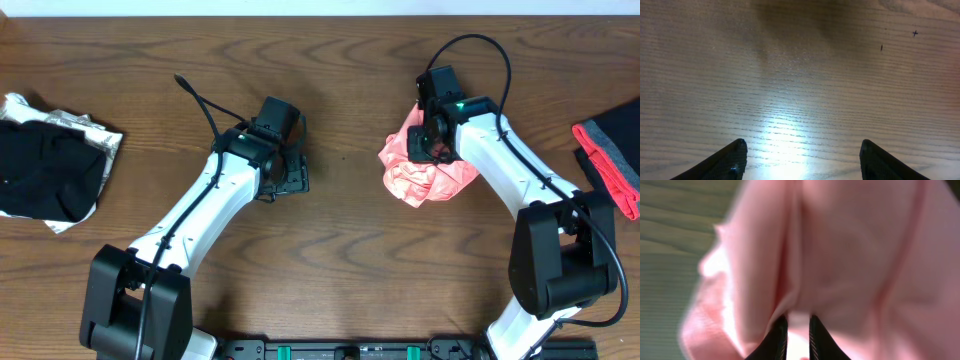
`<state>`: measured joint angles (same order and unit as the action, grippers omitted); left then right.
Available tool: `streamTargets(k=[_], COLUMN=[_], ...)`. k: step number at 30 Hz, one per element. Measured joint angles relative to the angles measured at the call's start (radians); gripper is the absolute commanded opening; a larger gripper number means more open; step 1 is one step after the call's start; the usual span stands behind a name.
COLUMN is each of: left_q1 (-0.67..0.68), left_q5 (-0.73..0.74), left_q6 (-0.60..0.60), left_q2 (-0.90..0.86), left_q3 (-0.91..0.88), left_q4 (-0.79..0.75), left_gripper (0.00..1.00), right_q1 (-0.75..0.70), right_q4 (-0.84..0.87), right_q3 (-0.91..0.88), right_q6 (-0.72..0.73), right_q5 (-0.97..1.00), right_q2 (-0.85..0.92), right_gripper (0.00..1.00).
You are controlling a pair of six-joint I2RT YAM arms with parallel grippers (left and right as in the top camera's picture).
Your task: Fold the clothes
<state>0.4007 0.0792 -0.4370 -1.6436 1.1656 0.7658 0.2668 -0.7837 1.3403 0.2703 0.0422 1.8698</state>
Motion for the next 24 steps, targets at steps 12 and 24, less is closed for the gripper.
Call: streamTargets(k=[12, 24], left_q1=[0.000, 0.000], left_q5=[0.000, 0.000], left_q6=[0.000, 0.000], left_q2=[0.000, 0.000], left_q3=[0.000, 0.000], left_q4=[0.000, 0.013], left_gripper=[0.72, 0.73], right_q1=[0.035, 0.000], right_q4=[0.115, 0.074], right_q3=[-0.001, 0.025], right_q6=[-0.044, -0.051], right_q5=[-0.158, -0.130], right_q2=[0.014, 0.048], right_gripper=[0.18, 0.22])
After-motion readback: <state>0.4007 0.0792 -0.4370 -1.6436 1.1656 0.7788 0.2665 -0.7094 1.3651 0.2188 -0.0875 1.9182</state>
